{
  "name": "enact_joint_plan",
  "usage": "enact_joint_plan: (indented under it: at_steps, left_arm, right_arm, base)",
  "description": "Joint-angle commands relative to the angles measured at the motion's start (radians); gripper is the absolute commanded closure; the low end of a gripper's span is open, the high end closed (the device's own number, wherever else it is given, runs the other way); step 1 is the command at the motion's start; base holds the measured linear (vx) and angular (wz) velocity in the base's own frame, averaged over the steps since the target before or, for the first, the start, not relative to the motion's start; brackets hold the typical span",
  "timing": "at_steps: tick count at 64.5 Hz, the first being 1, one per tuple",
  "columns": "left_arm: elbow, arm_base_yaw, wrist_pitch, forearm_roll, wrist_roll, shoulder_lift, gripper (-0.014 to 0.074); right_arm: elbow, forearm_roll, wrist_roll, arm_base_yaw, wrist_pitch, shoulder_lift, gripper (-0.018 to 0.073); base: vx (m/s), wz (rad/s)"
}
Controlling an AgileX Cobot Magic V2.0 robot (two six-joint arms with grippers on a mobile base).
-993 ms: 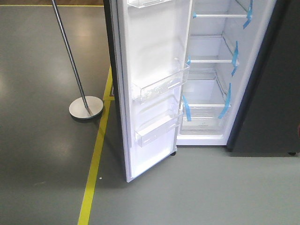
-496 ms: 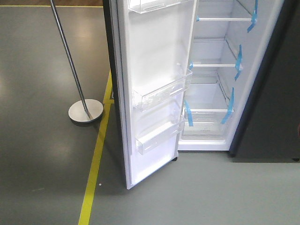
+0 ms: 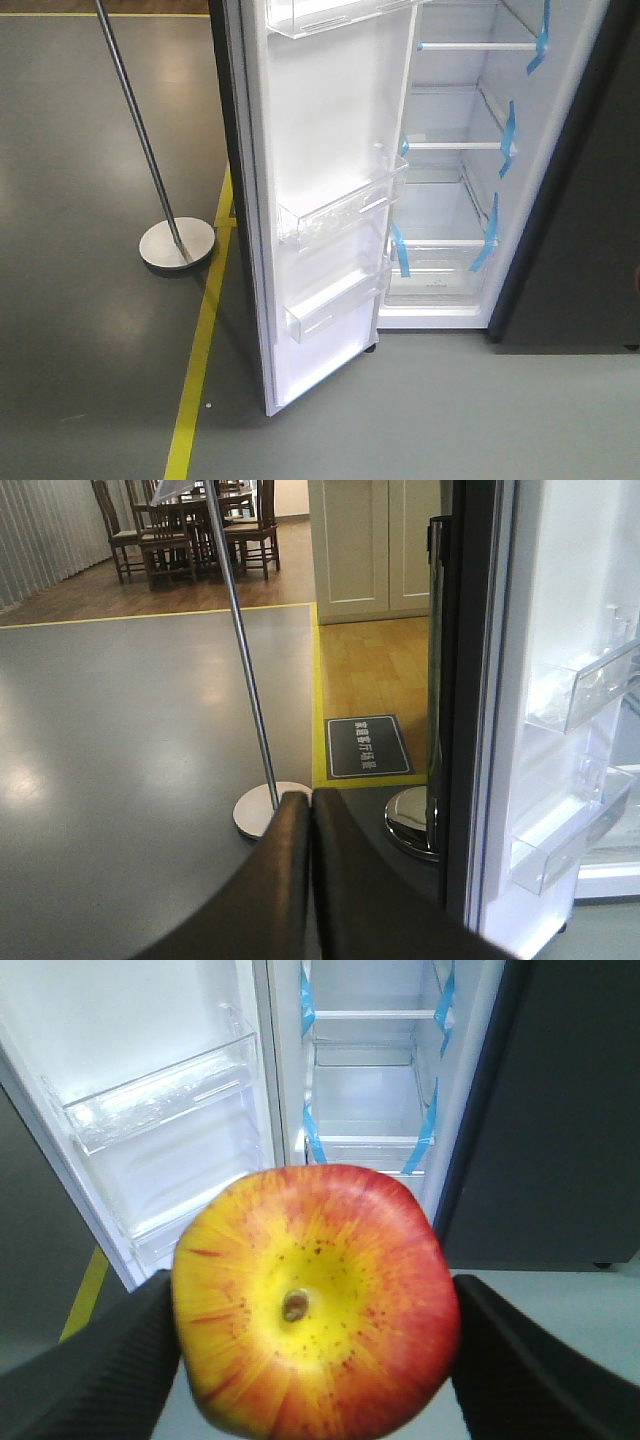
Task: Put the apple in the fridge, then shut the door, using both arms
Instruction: 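Drive up to the refrigerator shelves, keeping the apple in the right gripper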
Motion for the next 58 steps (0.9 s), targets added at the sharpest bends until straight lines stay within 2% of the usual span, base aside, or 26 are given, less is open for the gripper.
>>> enact_joint_plan:
  at_steps: [1,58]
  left_arm:
    - [0.018,-0.005,-0.071,-0.009,-0.004,-0.014,0.0602]
    - [0.018,-0.005,-0.071,-0.009,-0.004,-0.014,0.0602]
  right_arm:
    - [-0.030,0.024,-0.001,-0.005,-0.070,-0.003,0.0334]
    - [-0.030,0.024,-0.001,-0.005,-0.069,-0.003,0.0334]
  base:
    - [0.06,-0.02]
    - [0.06,-0.02]
